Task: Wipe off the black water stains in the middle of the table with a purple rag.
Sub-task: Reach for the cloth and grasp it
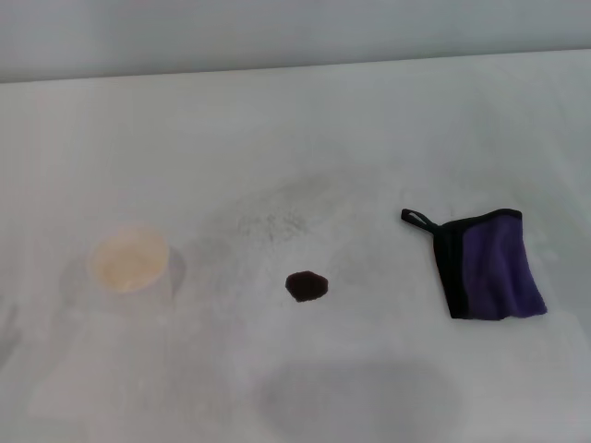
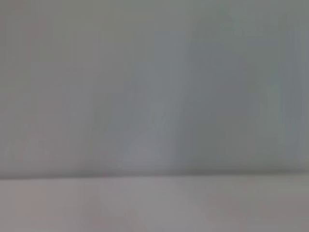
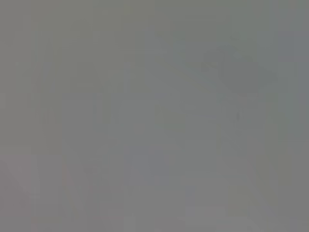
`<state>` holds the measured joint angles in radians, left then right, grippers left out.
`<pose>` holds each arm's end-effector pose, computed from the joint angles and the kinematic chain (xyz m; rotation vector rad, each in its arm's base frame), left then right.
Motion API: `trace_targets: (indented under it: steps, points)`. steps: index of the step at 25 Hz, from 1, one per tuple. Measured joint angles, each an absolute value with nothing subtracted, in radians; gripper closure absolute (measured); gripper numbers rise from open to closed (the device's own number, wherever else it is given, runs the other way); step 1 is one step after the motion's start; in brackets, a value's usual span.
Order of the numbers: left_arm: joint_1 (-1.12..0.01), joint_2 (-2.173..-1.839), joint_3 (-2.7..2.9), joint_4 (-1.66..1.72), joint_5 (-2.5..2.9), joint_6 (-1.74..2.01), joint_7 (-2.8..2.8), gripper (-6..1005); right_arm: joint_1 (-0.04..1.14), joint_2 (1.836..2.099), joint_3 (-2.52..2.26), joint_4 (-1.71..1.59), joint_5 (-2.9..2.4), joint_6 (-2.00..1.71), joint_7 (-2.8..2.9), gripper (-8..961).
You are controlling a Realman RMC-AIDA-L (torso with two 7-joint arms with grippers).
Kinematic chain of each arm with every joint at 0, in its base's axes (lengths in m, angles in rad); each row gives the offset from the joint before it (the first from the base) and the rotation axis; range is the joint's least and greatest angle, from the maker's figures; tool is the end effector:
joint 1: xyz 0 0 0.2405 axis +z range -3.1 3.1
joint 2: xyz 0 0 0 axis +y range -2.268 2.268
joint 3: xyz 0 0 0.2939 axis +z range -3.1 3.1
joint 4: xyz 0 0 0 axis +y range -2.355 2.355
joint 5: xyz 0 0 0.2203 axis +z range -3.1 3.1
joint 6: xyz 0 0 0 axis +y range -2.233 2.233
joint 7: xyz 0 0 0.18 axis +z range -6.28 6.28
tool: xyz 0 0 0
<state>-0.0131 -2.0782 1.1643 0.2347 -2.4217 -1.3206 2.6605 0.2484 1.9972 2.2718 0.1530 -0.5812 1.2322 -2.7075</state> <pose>-0.4375 0.2249 -0.0396 -1.7771 -0.6926 -0.6377 0.4542 0.3214 0.0560 -1.4412 0.6065 0.6294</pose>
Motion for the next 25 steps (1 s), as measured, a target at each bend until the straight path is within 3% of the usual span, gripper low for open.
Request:
trace_targets:
  steps: [6, 16, 25]
  points:
    - [-0.038, -2.075, 1.161, 0.238, -2.512, -1.315, 2.695, 112, 0.247, 1.985, 2.237, 0.189, -0.608, 1.269, -2.47, 392]
    - [-0.087, -2.071, 1.062, 0.236, -2.536, -1.284, 2.723, 113, 0.255, 1.919, 2.142, 0.368, -0.909, 1.274, -1.763, 392]
    - [-0.117, -2.057, 0.999, 0.263, -2.529, -1.275, 2.758, 113, 0.328, 1.897, 2.14, 0.727, -1.462, 1.409, -1.085, 392]
